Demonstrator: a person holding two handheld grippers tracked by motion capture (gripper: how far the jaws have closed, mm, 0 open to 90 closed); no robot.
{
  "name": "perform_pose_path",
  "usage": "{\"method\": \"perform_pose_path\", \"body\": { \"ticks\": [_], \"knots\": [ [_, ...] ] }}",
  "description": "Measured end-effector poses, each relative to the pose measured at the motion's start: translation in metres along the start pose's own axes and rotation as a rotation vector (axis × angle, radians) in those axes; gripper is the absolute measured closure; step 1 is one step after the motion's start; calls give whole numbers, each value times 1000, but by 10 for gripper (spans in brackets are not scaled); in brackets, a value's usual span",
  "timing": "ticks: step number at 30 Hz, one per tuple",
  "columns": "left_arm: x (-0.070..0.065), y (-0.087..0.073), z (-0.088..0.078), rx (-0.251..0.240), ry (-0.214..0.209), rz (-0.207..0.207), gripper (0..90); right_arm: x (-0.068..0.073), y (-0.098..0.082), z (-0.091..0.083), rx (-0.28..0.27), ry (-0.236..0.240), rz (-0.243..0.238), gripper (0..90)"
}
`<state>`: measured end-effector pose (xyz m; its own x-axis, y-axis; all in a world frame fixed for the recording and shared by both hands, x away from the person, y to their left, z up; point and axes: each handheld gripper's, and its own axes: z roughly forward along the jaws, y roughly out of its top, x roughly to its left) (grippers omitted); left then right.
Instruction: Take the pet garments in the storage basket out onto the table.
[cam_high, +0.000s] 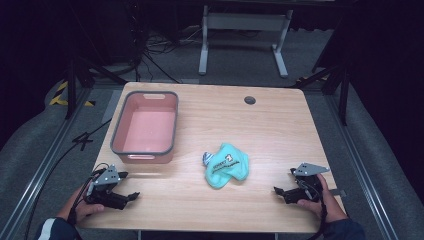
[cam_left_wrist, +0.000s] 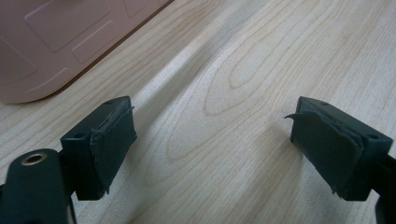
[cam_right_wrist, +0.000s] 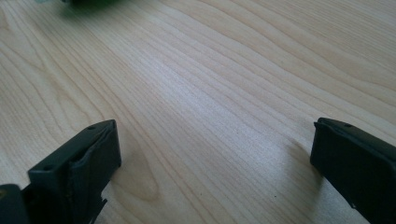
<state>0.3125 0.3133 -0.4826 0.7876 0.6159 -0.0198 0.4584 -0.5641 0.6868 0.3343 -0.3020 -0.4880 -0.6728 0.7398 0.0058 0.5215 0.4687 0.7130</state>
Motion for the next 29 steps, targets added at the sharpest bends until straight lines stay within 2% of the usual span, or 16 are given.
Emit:
{"method": "perform_pose_path", "body": {
  "ticks": [29],
  "knots": [
    [0,2,2,1,9,-11,110,0,0,0,0,4,-2,19]
  ]
}}
